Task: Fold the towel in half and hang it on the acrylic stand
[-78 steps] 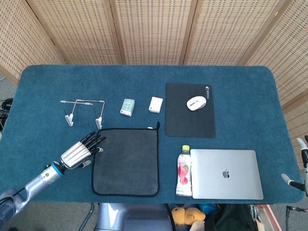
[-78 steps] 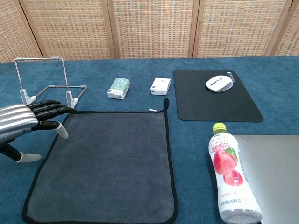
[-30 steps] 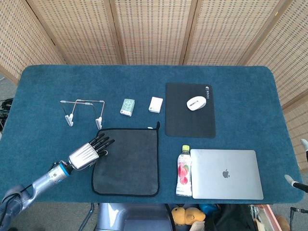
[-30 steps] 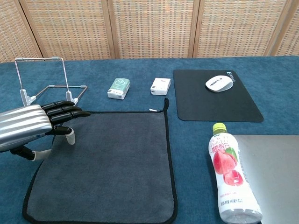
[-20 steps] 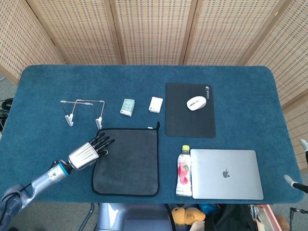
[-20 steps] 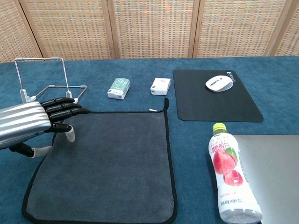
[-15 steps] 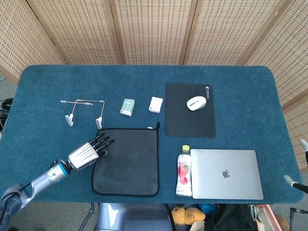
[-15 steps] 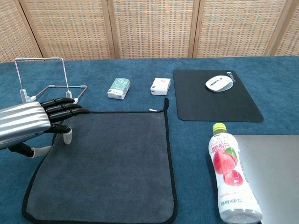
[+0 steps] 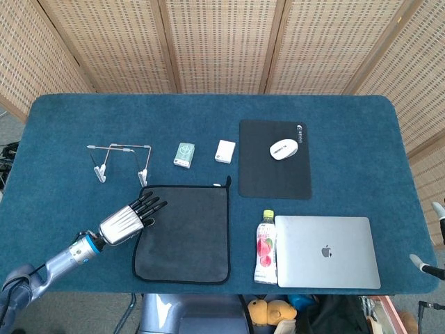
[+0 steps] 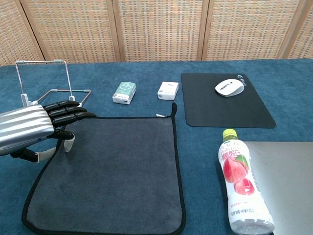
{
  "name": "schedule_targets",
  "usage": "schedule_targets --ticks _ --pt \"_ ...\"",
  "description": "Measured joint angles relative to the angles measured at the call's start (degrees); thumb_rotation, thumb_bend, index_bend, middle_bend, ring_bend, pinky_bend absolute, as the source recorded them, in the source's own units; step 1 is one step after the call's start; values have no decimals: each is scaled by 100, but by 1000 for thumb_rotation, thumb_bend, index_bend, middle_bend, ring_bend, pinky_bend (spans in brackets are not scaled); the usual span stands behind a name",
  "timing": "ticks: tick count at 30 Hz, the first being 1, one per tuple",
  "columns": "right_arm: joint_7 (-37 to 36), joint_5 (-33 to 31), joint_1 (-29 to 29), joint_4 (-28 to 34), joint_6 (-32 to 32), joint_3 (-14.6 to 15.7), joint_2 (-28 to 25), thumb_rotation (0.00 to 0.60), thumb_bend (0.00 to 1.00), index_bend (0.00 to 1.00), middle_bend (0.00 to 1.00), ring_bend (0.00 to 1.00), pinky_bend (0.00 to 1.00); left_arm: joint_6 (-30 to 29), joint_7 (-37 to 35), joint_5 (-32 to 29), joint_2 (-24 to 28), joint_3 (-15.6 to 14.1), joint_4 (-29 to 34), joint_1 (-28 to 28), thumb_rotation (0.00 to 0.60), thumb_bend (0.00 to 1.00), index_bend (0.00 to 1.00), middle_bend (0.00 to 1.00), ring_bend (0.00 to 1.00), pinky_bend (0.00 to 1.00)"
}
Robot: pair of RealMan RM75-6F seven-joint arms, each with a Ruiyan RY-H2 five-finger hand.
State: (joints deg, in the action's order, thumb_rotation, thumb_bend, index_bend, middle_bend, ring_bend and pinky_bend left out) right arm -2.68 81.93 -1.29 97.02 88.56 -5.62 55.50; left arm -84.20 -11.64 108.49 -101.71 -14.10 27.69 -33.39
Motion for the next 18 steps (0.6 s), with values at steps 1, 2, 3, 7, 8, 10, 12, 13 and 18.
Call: schedule_targets --ticks 1,2,3,7,8,10,12,13,18 --pt "0 0 0 1 0 1 -1 600 0 0 0 0 0 -10 5 1 -6 0 -5 -2 600 519 551 0 0 0" --pt "-1 1 -1 1 0 2 -1 600 0 0 0 0 0 -15 6 1 -9 -1 -7 -4 600 518 562 0 0 0" --pt "-2 1 0 2 -2 2 -2 600 0 0 0 0 0 -21 7 2 -11 -1 -8 -5 600 518 573 0 0 0" --pt "-5 -1 0 5 -5 3 -6 600 0 0 0 0 0 -49 19 -1 -13 3 -10 -12 600 517 606 0 0 0" --pt "-7 0 1 6 -5 3 -7 600 0 0 0 0 0 -55 18 -3 -12 4 -8 -13 600 518 615 0 0 0" --pt "-15 1 1 6 -7 5 -9 600 0 0 0 0 0 -74 18 -11 -14 11 -9 -10 600 518 627 0 0 0" --pt "-18 5 1 6 -9 8 -12 600 0 0 0 0 0 -93 12 -15 -16 15 -13 -9 600 518 637 0 0 0" --pt "-20 8 2 10 -11 10 -13 600 0 0 0 0 0 -102 13 -15 -19 16 -17 -10 600 519 640 0 0 0" --pt "-31 12 4 16 -21 15 -22 600 0 0 0 0 0 -142 58 11 -33 14 -30 -42 600 519 652 0 0 0"
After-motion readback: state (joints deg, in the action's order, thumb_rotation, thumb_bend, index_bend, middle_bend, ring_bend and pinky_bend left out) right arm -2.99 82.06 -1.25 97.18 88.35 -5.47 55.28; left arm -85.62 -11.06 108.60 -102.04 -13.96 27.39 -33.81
